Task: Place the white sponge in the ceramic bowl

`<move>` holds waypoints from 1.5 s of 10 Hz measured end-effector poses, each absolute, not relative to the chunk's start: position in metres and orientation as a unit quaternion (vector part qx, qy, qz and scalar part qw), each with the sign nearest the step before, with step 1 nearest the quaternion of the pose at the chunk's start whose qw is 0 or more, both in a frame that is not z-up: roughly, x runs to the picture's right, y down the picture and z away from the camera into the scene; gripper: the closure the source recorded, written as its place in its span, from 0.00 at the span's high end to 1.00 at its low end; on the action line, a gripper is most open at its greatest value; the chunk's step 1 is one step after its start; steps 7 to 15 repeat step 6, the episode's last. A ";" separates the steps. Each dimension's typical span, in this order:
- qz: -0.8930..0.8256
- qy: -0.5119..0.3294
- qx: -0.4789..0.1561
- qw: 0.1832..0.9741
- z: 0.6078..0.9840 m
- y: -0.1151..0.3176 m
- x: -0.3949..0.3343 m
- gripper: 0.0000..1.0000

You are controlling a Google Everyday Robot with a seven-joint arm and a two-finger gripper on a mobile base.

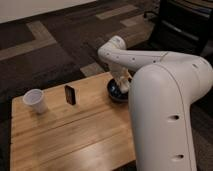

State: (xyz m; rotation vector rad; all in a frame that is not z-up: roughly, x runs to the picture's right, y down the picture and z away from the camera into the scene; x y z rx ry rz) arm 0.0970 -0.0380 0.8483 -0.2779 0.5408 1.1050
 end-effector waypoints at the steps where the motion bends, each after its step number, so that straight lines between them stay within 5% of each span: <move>1: 0.517 0.253 -0.130 0.808 0.848 -0.038 0.097 0.67; 3: 0.517 0.253 -0.130 0.808 0.848 -0.038 0.097 0.80; 15: 0.517 0.253 -0.130 0.808 0.848 -0.038 0.097 0.80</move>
